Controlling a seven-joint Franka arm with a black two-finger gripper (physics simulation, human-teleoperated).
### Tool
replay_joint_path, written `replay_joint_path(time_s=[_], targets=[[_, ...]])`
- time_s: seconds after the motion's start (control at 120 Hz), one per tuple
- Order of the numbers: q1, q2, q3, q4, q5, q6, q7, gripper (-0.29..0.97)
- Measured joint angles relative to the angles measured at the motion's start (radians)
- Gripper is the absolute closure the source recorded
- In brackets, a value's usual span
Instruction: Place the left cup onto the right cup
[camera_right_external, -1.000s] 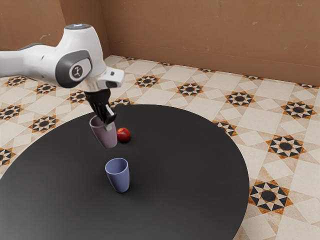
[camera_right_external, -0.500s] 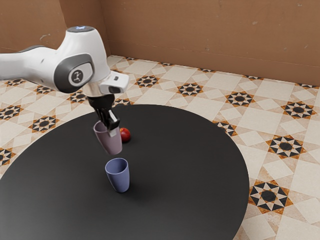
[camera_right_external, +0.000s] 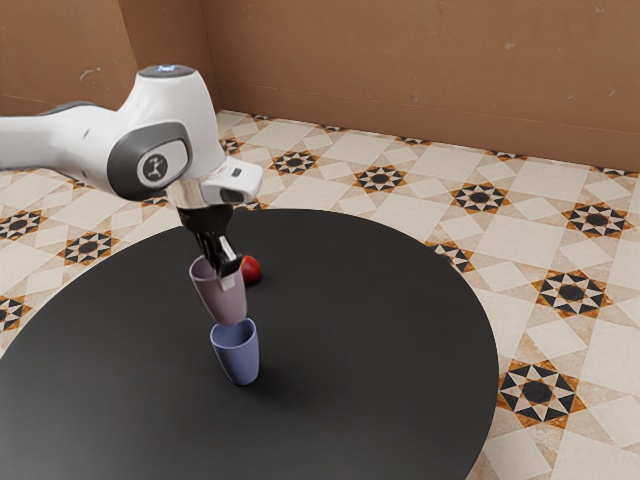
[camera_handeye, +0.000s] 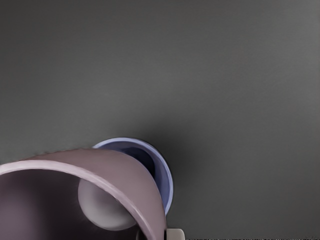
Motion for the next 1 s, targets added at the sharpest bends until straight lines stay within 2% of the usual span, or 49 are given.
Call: replay_joint_path(time_s=[1.0], targets=[[0.000,0.034,0.001,-0.019,0.000,0.016,-0.003,0.79]])
